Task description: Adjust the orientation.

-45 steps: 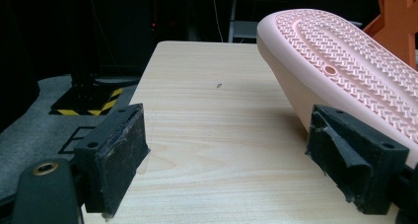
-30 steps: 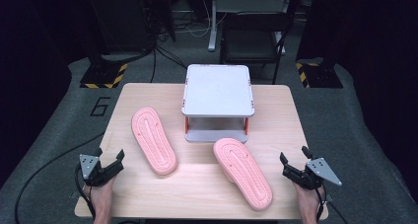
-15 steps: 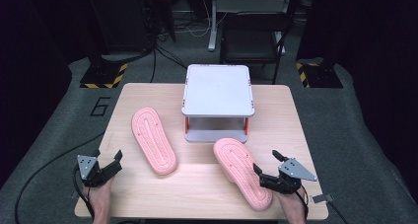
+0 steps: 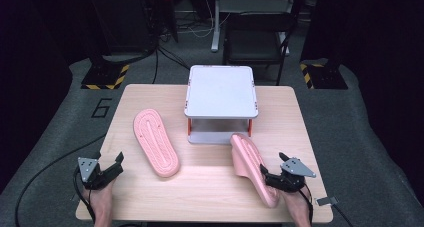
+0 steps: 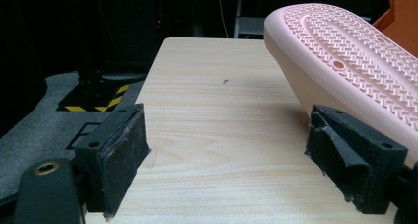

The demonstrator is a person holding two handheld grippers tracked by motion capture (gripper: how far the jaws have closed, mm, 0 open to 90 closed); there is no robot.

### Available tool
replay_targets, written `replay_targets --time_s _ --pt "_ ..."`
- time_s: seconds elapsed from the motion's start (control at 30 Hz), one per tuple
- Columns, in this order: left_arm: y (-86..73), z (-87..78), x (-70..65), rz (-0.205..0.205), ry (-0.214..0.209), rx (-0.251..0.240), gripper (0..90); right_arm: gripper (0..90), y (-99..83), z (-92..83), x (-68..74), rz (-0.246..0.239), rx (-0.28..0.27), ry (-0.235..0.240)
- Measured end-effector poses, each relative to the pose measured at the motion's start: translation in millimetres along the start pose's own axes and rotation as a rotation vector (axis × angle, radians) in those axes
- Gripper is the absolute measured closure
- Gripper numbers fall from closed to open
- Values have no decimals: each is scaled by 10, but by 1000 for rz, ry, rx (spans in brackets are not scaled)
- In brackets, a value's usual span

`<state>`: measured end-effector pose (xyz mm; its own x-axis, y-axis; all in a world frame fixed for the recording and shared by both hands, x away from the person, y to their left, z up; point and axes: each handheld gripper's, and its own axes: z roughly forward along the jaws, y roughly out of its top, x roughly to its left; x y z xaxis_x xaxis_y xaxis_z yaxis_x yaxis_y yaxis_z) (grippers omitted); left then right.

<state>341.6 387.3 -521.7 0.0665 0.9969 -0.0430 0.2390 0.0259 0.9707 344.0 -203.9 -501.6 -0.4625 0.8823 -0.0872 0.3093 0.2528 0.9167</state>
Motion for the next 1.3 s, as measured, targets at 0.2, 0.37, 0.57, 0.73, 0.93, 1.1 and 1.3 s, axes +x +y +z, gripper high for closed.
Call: replay_targets --time_s 0.2,0.37,0.57,0.73,0.93,1.1,1.3 --pt "3 1 -6 1 -5 -4 158 184 -62 54 -175 54 9 2" --pt "2 -1 -3 -2 -6 -7 159 190 -67 75 -250 65 10 -13" --pt "2 2 2 -2 -3 -7 159 190 8 -9 -314 89 -26 -52" --pt "3 1 -5 2 -4 -3 159 192 290 -140 -189 60 -127 -35" --pt "5 -3 -3 3 -6 -6 160 196 459 20 97 -28 -99 49" --pt "-1 -7 16 -2 1 -5 162 207 318 113 40 -5 -43 32" --pt "5 -5 -5 3 -2 -2 165 219 261 -42 -142 46 -73 9"
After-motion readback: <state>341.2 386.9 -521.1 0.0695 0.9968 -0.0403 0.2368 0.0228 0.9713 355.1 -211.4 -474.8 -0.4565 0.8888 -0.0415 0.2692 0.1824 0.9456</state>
